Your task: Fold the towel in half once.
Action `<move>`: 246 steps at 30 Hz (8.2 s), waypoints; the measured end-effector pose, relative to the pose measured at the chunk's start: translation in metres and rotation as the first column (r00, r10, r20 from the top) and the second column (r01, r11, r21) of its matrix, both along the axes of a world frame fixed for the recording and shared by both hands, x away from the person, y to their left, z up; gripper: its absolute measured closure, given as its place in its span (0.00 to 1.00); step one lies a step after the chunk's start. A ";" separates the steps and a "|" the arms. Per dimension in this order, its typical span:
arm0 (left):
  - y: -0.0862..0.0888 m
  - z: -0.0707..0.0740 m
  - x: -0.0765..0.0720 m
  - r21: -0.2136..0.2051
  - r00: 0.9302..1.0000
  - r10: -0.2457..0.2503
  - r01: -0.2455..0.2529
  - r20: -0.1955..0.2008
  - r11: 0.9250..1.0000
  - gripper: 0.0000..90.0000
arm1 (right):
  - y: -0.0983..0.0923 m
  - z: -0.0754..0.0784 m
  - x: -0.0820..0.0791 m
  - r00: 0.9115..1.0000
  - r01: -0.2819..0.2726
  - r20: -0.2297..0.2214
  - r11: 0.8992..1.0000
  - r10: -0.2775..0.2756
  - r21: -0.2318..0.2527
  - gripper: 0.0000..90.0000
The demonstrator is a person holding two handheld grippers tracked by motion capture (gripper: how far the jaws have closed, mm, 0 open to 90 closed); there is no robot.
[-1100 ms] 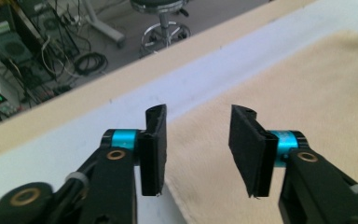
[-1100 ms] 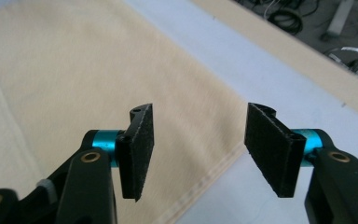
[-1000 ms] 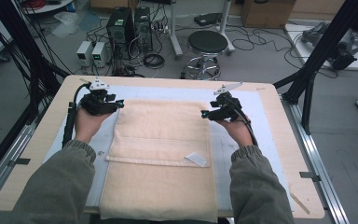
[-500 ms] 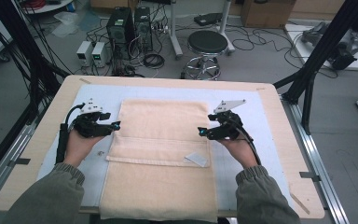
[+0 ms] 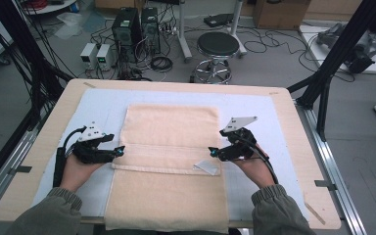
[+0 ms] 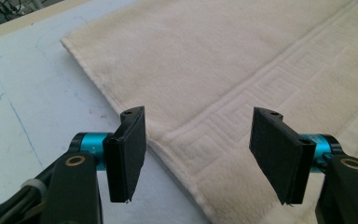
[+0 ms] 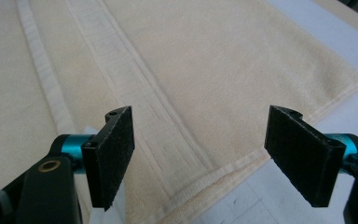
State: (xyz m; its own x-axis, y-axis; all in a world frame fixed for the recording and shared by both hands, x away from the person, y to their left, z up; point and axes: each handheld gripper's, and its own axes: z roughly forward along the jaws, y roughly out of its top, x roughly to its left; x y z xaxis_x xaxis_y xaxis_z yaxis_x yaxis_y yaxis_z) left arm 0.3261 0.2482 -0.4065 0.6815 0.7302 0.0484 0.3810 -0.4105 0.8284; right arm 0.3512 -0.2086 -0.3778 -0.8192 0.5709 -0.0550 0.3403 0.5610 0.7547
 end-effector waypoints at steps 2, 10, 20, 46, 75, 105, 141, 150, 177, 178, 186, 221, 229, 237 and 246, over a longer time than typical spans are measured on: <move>0.001 -0.002 -0.004 -0.011 1.000 -0.003 0.003 -0.002 1.000 0.41 | -0.003 -0.003 -0.004 1.000 0.001 -0.001 1.000 -0.001 0.000 0.27; -0.001 -0.009 -0.013 -0.019 0.999 -0.024 0.023 -0.030 1.000 0.41 | -0.011 -0.023 -0.020 1.000 0.007 -0.019 1.000 -0.007 0.005 0.28; -0.008 -0.020 -0.018 -0.017 0.996 -0.064 0.063 -0.061 0.998 0.51 | -0.002 -0.046 -0.030 0.998 -0.058 -0.033 0.998 0.058 0.004 0.42; -0.017 -0.028 -0.016 0.021 0.993 -0.092 0.094 -0.078 0.995 0.95 | -0.003 -0.057 -0.018 0.987 -0.126 -0.096 0.990 0.131 0.065 0.95; -0.009 0.016 -0.111 0.022 0.980 -0.198 0.197 0.025 0.980 0.70 | -0.021 0.001 -0.104 0.965 -0.253 -0.030 0.958 0.259 0.137 0.67; -0.009 -0.024 0.075 -0.026 0.978 0.200 -0.202 -0.057 0.979 0.47 | -0.010 -0.054 0.077 0.988 0.116 -0.095 0.993 -0.119 -0.035 0.37; -0.015 0.022 0.105 0.025 0.983 0.183 -0.183 -0.029 0.983 0.61 | -0.001 0.003 0.099 0.992 0.120 -0.048 0.993 -0.120 0.015 0.45; -0.015 0.021 0.052 0.005 0.996 0.084 -0.084 0.010 0.996 0.51 | -0.004 0.010 0.047 0.999 0.048 -0.011 0.998 -0.047 0.028 0.40; -0.011 -0.033 -0.042 0.026 0.985 -0.136 0.139 -0.107 0.990 0.62 | -0.007 -0.063 -0.048 0.991 -0.108 -0.082 0.994 0.109 0.020 0.66; -0.010 -0.035 -0.042 0.019 0.986 -0.137 0.139 -0.096 0.990 0.63 | -0.007 -0.063 -0.048 0.990 -0.113 -0.077 0.993 0.114 0.022 0.68; -0.016 -0.034 -0.046 0.038 0.985 -0.152 0.156 -0.085 0.987 0.89 | -0.006 -0.063 -0.050 0.988 -0.131 -0.078 0.991 0.132 0.027 0.90; -0.020 -0.027 -0.088 0.040 0.953 -0.268 0.276 -0.144 0.960 0.76 | -0.003 -0.053 -0.080 0.958 -0.252 -0.125 0.966 0.258 0.062 0.69; -0.025 -0.027 -0.090 0.063 0.956 -0.265 0.274 -0.124 0.960 0.96 | -0.002 -0.060 -0.080 0.955 -0.259 -0.132 0.964 0.264 0.058 0.97; -0.017 0.002 -0.106 0.019 0.959 -0.279 0.280 -0.045 0.960 0.97 | -0.009 -0.032 -0.091 0.950 -0.292 -0.088 0.951 0.301 0.098 0.98; -0.023 -0.014 -0.107 0.033 0.948 -0.300 0.305 -0.103 0.952 0.81 | -0.009 -0.041 -0.091 0.939 -0.293 -0.147 0.948 0.310 0.127 0.78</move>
State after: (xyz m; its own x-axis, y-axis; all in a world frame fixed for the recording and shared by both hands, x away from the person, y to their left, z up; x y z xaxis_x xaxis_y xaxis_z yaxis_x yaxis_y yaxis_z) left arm 0.2193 0.2256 -0.4204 0.8732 0.4874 0.0020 0.3092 -0.5570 0.7708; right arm 0.2605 -0.2179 -0.4187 -0.9465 0.2909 0.1396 0.2904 0.5796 0.7614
